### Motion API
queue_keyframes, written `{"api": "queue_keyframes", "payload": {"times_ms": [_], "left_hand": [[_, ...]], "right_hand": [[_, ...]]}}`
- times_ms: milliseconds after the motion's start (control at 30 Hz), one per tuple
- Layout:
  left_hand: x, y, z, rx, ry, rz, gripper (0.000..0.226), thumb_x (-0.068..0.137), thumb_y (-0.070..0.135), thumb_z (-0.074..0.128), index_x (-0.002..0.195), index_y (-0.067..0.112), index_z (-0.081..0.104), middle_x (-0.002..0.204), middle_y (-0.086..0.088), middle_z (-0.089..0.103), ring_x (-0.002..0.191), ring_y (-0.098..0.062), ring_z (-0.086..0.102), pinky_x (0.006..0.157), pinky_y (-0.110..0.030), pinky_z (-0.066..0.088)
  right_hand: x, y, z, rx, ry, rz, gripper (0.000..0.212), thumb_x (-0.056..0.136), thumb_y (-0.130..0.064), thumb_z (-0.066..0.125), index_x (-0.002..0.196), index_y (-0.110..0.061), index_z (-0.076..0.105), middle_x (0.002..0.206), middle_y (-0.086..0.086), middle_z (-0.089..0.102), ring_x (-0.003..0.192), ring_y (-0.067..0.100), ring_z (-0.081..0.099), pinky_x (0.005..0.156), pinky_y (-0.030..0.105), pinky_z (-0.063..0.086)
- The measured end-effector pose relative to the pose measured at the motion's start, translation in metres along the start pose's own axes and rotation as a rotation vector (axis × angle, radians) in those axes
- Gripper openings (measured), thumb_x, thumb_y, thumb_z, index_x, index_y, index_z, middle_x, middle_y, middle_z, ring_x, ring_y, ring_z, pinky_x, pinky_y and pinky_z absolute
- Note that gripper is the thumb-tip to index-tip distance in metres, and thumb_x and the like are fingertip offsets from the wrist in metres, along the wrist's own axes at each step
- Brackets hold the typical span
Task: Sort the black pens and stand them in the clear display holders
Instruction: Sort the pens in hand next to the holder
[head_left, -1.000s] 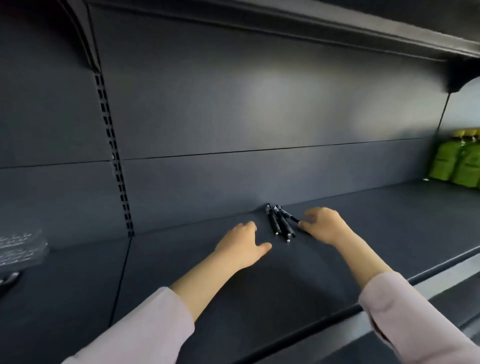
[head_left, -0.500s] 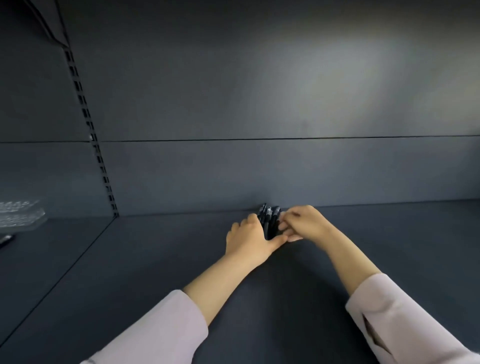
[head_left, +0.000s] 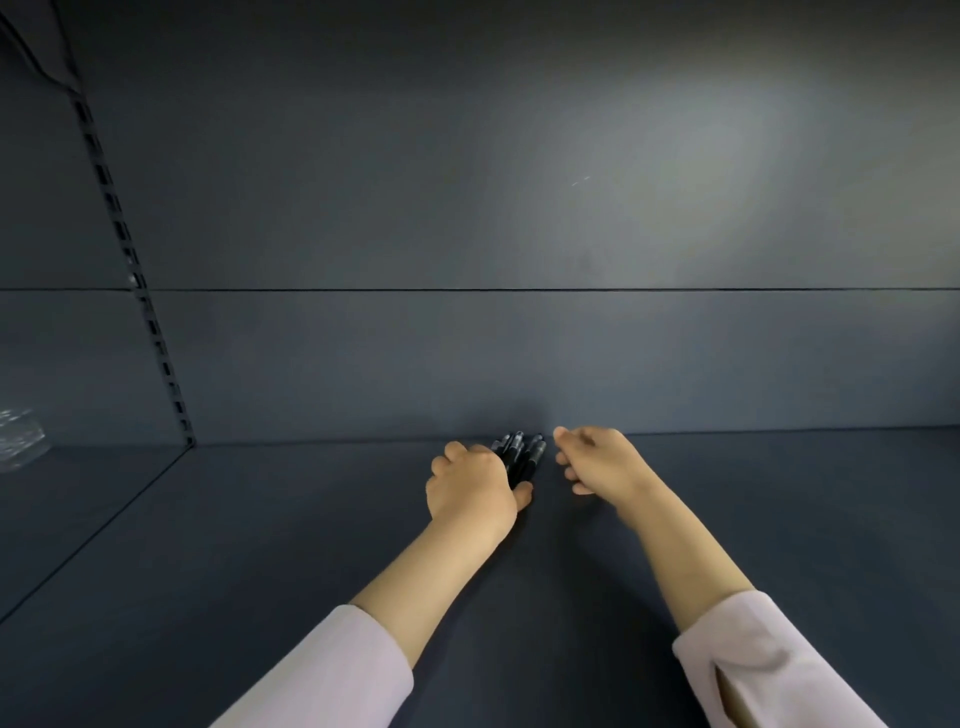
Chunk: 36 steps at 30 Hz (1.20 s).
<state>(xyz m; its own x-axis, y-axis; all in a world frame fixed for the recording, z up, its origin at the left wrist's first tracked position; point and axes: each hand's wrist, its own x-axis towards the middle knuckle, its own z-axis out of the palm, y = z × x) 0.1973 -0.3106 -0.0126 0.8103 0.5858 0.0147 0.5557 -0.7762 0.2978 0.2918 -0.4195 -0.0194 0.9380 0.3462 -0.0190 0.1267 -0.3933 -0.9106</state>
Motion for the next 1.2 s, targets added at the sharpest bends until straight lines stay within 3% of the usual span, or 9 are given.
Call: {"api": "queue_keyframes", "payload": {"times_ms": [133,333,467,633,700,800,967,1200], "left_hand": [[-0.001,-0.001,0.001,-0.021,-0.002,-0.032,0.073,0.089,0.054,0.059,0.136,0.003,0.039,0.137,-0.012,0.041,0.128,-0.030,0.040,0.095,-0.036,0.043],[-0.005,0.000,0.000,-0.034,0.022,0.003,0.052,0.095,0.038,0.059,0.128,0.003,0.040,0.131,-0.014,0.051,0.122,-0.031,0.049,0.088,-0.036,0.045],[-0.004,-0.002,-0.003,-0.016,-0.050,-0.010,0.040,0.096,0.034,0.056,0.123,0.004,0.053,0.119,-0.012,0.059,0.111,-0.032,0.058,0.079,-0.036,0.048],[-0.010,-0.005,-0.011,-0.049,-0.082,-0.003,0.026,0.095,0.027,0.056,0.110,0.007,0.057,0.110,-0.010,0.063,0.105,-0.031,0.060,0.068,-0.034,0.043],[-0.014,-0.015,-0.021,-0.176,-0.095,-0.008,0.022,0.094,0.029,0.056,0.099,0.008,0.055,0.097,-0.009,0.061,0.095,-0.030,0.063,0.066,-0.032,0.042],[-0.022,-0.046,-0.043,-0.560,-0.142,-0.074,0.024,0.091,0.035,0.060,0.086,0.012,0.052,0.078,-0.003,0.057,0.068,-0.020,0.055,0.056,-0.027,0.038],[-0.050,-0.116,-0.084,-0.946,-0.230,-0.092,0.025,0.088,0.038,0.066,0.086,0.013,0.063,0.078,-0.004,0.063,0.070,-0.020,0.056,0.068,-0.032,0.040],[-0.118,-0.258,-0.149,-1.090,-0.198,-0.062,0.020,0.093,0.033,0.064,0.089,0.015,0.069,0.070,0.005,0.068,0.070,-0.011,0.064,0.072,-0.028,0.050]], "right_hand": [[-0.002,-0.001,0.002,-0.003,0.001,-0.021,0.032,0.096,-0.039,0.049,0.099,-0.010,0.063,0.092,0.009,0.064,0.074,0.020,0.059,0.079,0.037,0.054],[-0.005,0.000,0.002,-0.022,-0.002,-0.047,0.030,0.096,-0.040,0.048,0.098,-0.014,0.062,0.099,0.013,0.069,0.080,0.021,0.061,0.088,0.042,0.053],[-0.006,-0.001,0.003,-0.020,0.002,-0.042,0.041,0.096,-0.042,0.048,0.099,-0.004,0.062,0.101,0.018,0.069,0.081,0.023,0.061,0.090,0.045,0.052],[-0.010,-0.004,0.003,0.013,-0.014,-0.030,0.028,0.096,-0.042,0.048,0.087,-0.019,0.061,0.099,0.005,0.068,0.094,0.026,0.063,0.093,0.042,0.051],[-0.017,-0.011,0.003,0.074,-0.036,-0.027,0.026,0.098,-0.039,0.047,0.094,-0.016,0.060,0.099,0.005,0.065,0.087,0.022,0.060,0.084,0.035,0.052],[-0.036,-0.029,0.010,0.183,-0.107,0.020,0.026,0.098,-0.038,0.048,0.103,-0.015,0.059,0.104,0.003,0.066,0.087,0.017,0.062,0.074,0.027,0.054],[-0.079,-0.079,0.055,0.315,-0.332,0.008,0.026,0.094,-0.034,0.060,0.107,-0.012,0.065,0.099,0.003,0.070,0.082,0.015,0.064,0.072,0.025,0.055],[-0.161,-0.160,0.189,0.511,-0.573,-0.046,0.004,0.087,-0.013,0.069,0.085,-0.010,0.067,0.073,0.001,0.069,0.068,0.011,0.064,0.066,0.022,0.056]]}}
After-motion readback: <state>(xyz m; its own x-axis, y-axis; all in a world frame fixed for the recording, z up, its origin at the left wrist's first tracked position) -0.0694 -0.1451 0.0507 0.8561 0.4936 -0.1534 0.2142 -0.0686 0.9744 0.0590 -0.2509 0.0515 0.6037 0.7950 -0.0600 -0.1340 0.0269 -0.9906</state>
